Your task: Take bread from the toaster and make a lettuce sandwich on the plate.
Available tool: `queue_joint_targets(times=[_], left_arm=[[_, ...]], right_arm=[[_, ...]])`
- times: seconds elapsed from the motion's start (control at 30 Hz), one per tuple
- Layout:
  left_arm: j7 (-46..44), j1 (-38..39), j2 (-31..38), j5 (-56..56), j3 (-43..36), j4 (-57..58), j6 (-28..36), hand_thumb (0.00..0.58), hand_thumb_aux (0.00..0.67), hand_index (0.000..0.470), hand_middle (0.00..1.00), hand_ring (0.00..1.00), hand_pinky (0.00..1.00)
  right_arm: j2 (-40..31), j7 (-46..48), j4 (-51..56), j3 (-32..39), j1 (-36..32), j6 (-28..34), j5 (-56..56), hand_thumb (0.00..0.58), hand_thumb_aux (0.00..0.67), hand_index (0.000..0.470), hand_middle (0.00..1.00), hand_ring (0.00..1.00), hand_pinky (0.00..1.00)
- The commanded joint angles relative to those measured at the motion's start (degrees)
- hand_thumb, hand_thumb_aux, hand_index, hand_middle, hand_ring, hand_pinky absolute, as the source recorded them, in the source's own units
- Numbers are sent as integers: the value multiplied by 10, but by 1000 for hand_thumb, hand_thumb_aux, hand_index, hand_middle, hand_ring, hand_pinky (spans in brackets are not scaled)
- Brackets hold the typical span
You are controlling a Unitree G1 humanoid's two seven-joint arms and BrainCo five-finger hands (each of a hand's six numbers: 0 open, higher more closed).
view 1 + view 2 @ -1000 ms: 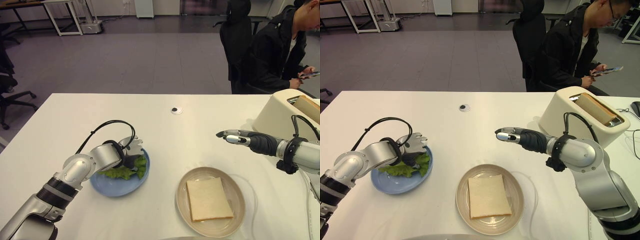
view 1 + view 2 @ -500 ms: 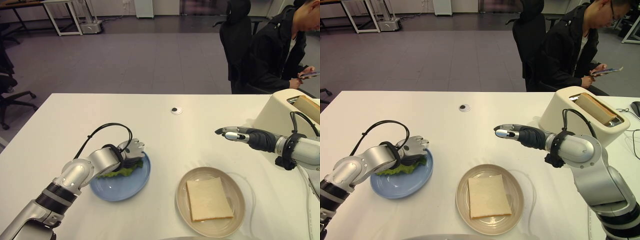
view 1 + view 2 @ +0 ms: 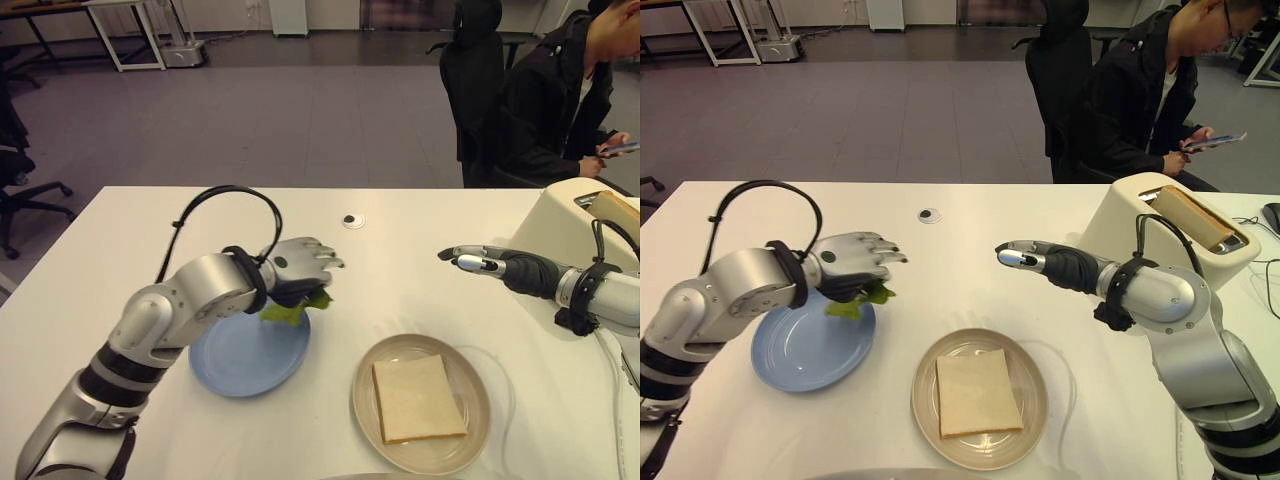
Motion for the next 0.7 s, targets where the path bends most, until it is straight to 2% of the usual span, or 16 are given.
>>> queue_joint_targets(times=[0.03,0.23,0.4,0.7], left_arm=[[-46,-9,-59,-64,-50,-33,22,580,670,470,0,0,0],[-68,-19,-150,-98,-118,-48,52,580,670,470,0,0,0],[-63,-6,-194,-87,-162,-36,65,580,670,470,0,0,0],[20,-10,-245,26,-237,53,20,580,670,470,0,0,0]], right_arm=[[-9,-10,7,-25,11,12,-8,0,0,0,0,0,0],[-11,-22,7,-44,28,20,-11,0,0,0,0,0,0],[-11,-24,0,-53,38,25,-12,0,0,0,0,0,0],[-9,-26,-13,-61,56,30,-11,0,0,0,0,0,0]])
